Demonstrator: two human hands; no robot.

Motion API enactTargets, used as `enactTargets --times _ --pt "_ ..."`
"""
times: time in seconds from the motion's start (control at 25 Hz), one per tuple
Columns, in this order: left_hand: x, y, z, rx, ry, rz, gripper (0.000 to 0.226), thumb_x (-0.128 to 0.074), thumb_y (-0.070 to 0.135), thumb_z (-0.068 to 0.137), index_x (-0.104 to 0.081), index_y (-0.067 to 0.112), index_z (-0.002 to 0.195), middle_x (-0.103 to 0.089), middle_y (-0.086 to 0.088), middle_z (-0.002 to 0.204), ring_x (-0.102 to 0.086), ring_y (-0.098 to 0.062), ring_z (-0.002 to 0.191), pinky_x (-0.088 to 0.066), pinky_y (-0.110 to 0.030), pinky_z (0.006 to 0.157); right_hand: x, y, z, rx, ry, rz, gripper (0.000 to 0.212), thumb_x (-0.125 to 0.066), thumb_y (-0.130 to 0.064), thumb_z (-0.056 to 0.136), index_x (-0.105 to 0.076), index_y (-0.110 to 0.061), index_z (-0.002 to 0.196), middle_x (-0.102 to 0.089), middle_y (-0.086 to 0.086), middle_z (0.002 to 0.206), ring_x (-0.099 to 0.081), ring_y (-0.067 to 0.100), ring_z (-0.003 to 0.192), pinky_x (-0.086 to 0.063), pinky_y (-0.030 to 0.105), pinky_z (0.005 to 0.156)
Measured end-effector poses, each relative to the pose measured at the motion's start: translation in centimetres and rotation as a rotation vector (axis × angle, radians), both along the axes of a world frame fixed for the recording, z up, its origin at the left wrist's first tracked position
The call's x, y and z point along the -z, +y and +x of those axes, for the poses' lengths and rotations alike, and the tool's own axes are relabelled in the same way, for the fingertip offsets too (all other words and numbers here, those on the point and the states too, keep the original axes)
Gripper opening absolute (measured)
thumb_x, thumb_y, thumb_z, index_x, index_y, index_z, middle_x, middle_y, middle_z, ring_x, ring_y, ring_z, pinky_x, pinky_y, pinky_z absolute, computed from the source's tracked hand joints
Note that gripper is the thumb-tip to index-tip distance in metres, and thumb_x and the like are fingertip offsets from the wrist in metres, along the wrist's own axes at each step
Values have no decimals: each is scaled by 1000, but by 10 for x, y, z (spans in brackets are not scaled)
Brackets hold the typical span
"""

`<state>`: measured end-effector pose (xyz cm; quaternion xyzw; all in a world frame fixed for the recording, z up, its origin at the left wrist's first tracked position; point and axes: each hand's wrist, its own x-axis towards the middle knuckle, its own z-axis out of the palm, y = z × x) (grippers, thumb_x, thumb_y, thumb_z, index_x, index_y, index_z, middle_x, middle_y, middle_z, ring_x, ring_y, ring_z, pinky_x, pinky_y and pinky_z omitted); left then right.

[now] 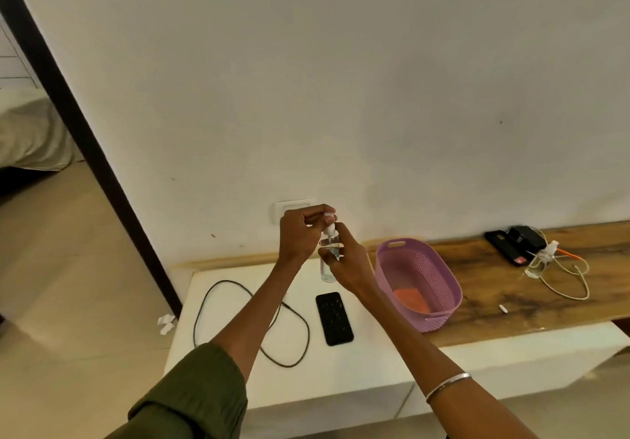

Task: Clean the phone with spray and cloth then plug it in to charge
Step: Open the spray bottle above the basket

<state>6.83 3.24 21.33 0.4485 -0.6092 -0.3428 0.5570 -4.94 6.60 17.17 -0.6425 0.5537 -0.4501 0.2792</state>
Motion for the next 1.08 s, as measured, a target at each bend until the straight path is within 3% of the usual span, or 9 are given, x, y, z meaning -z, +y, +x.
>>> enactTargets --times 0.08,0.16,0.32,0.44,0.64,0.84,1.0,1.08 --pt "-3 8 5 -145 -19 -42 12 -82 12 76 -79 11 88 -77 1 83 -70 8 73 -53 -9 72 -3 3 11 31 -28 -26 40 -68 -21 86 -50 -23 122 -70 -1 105 -67 16 89 -57 36 81" --pt "-6 16 11 -213 2 -39 20 -86 20 73 -78 11 89 -78 1 83 -72 1 75 -56 -10 73 -7 6 20 14 -37 -25 46 -69 -25 86 -48 -23 127 -69 -1 106 -67 16 90 -57 34 81" --pt "-12 20 27 121 19 62 26 -60 12 96 -69 12 120 -75 -2 110 -70 -10 105 -57 -19 88 -12 9 27 -61 -25 -30 43 -68 -24 87 -48 -23 125 -64 -9 101 -67 15 92 -56 31 82" --pt "-13 21 36 300 -34 89 30 -47 8 101 -63 7 127 -72 -10 118 -67 -19 114 -53 -28 99 -12 11 26 -75 -27 -23 48 -65 -21 88 -45 -24 132 -64 -8 105 -65 14 95 -55 30 83" --pt "-10 28 27 25 18 110 18 -63 5 92 -74 6 106 -77 -8 99 -72 -20 100 -54 -44 98 -11 13 26 -3 -1 -6 59 -68 -19 86 -43 -22 140 -69 0 113 -66 14 96 -51 25 85" --pt "-8 33 10 -200 68 71 20 -77 9 81 -78 12 101 -78 -5 95 -73 -10 89 -58 -33 91 -11 14 31 110 2 -84 41 -73 -16 78 -59 -20 117 -74 1 98 -66 14 81 -57 33 76" --pt "-8 28 6 -237 196 38 22 -84 17 74 -80 14 95 -78 4 85 -71 4 79 -52 -8 75 4 16 31 162 25 -39 46 -76 -29 78 -57 -23 120 -73 -1 103 -69 18 90 -57 37 82" --pt "-8 22 8 -196 192 35 21 -83 16 76 -79 14 96 -77 9 84 -71 5 82 -55 -12 78 15 16 27 176 8 -16 47 -76 -32 79 -56 -23 120 -73 -2 102 -68 18 90 -56 40 84"
